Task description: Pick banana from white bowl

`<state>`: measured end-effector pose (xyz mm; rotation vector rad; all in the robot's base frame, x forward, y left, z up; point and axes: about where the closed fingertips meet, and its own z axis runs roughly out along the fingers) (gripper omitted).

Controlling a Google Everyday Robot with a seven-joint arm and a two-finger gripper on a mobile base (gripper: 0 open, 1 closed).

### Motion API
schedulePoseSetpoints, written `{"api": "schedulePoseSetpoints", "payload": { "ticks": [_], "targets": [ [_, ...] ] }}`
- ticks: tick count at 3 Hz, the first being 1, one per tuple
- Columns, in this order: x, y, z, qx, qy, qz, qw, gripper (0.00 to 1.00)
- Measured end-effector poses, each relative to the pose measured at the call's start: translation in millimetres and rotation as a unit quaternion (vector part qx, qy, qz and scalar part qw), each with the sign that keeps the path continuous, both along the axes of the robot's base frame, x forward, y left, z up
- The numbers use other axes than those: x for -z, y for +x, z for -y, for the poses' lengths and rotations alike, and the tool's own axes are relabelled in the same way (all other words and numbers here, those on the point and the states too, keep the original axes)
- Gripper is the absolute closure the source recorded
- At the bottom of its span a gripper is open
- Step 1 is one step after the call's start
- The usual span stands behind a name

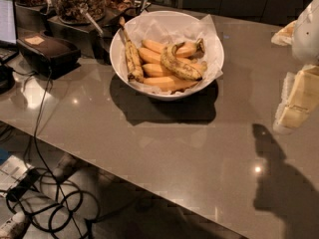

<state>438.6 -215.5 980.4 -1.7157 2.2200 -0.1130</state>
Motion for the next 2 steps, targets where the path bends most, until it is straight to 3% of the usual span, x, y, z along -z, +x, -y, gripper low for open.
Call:
{"api": "schedulePoseSetpoints", "payload": {
  "ticks": [1, 2],
  "targets": [
    [-0.8, 0.4, -0.6, 0.001, 0.0, 0.002, 1.0, 0.0],
    [10.2, 8.1, -14.0, 0.002, -0.042, 0.027, 0.9987, 0.0]
  ]
}}
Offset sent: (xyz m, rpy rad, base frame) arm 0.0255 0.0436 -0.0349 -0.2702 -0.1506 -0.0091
